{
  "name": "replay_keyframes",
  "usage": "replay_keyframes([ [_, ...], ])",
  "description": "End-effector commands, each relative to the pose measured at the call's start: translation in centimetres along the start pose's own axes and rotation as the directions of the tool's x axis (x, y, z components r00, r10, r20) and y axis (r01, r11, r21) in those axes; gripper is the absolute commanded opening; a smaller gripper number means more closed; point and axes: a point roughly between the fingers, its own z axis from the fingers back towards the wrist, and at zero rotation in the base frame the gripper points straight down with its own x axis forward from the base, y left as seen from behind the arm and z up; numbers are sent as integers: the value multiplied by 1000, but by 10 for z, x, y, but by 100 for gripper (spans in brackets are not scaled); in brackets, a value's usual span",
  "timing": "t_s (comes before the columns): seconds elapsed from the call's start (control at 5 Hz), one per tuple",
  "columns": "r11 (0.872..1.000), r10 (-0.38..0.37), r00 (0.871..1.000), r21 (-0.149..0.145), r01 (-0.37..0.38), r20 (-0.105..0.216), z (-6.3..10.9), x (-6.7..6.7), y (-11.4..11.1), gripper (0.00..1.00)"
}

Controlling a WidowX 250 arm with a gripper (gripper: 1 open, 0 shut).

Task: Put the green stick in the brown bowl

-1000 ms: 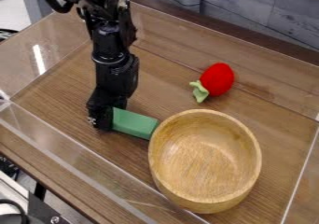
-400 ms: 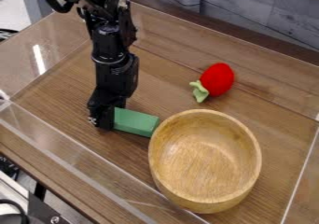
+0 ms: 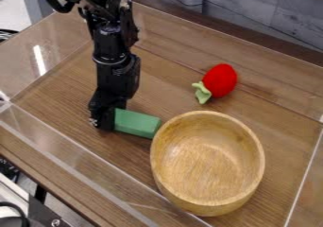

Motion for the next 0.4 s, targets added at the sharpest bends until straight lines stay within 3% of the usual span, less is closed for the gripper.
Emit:
replay_keyframes([
  [0.0, 998, 4, 1000, 64, -4, -9, 16, -1, 7, 0],
  [0.2, 997, 9, 1000, 71, -8, -13, 19, -1, 7, 0],
])
